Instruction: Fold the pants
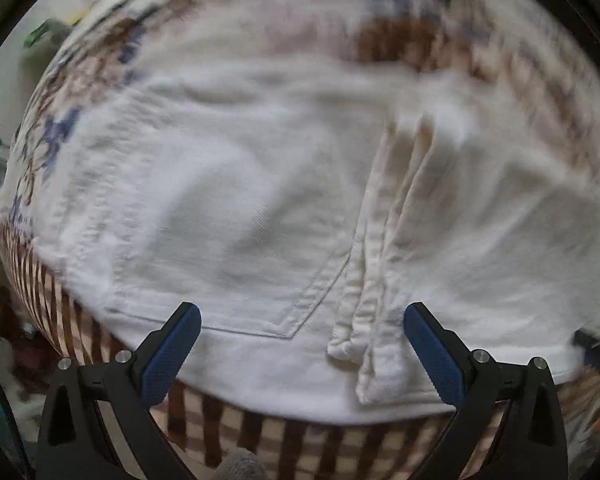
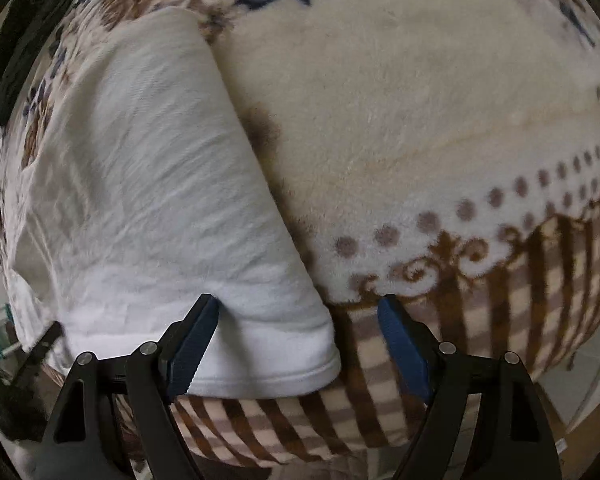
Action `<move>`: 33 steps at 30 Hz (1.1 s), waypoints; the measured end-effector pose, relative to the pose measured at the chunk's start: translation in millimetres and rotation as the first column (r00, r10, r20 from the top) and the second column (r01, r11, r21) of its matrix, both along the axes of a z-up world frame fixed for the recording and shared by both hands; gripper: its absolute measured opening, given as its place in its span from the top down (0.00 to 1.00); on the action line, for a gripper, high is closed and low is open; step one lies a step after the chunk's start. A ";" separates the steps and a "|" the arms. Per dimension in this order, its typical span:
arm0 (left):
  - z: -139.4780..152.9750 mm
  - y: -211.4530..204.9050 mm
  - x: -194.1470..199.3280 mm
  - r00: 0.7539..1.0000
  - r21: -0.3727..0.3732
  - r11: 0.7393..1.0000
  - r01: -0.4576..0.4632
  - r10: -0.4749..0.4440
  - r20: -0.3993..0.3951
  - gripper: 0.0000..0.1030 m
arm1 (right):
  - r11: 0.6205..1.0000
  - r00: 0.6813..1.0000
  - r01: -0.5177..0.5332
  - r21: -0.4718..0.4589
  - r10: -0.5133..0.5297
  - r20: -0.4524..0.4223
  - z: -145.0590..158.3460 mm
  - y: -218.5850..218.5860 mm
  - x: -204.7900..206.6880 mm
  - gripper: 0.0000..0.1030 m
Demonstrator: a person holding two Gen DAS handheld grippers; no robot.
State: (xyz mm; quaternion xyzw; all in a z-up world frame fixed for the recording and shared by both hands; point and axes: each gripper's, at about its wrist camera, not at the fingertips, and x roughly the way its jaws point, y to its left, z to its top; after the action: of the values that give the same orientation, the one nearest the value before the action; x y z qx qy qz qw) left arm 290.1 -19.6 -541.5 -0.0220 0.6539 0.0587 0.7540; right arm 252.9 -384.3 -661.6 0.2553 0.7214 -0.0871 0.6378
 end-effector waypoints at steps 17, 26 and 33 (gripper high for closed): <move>-57.9 252.2 -72.0 0.604 -0.493 0.500 -0.712 0.795 -0.066 0.02 | 0.957 0.975 -0.202 -0.209 0.217 0.049 27.7 148.9 38.2 0.18; -52.0 259.6 -61.6 0.595 -0.672 0.440 -0.595 0.804 0.000 0.03 | 0.910 0.957 -0.266 -0.318 0.289 0.027 23.5 185.7 38.7 0.18; -30.9 256.5 -54.4 0.630 -0.616 0.532 -0.581 0.773 0.073 0.14 | 0.906 0.964 -0.240 -0.347 0.265 0.024 22.4 244.6 41.7 0.18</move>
State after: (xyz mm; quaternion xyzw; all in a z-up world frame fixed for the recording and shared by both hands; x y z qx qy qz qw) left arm 235.6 236.9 -572.3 -0.4981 0.4397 0.1607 0.7299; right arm 294.6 -139.7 -639.3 0.0481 0.6993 -0.1186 0.7032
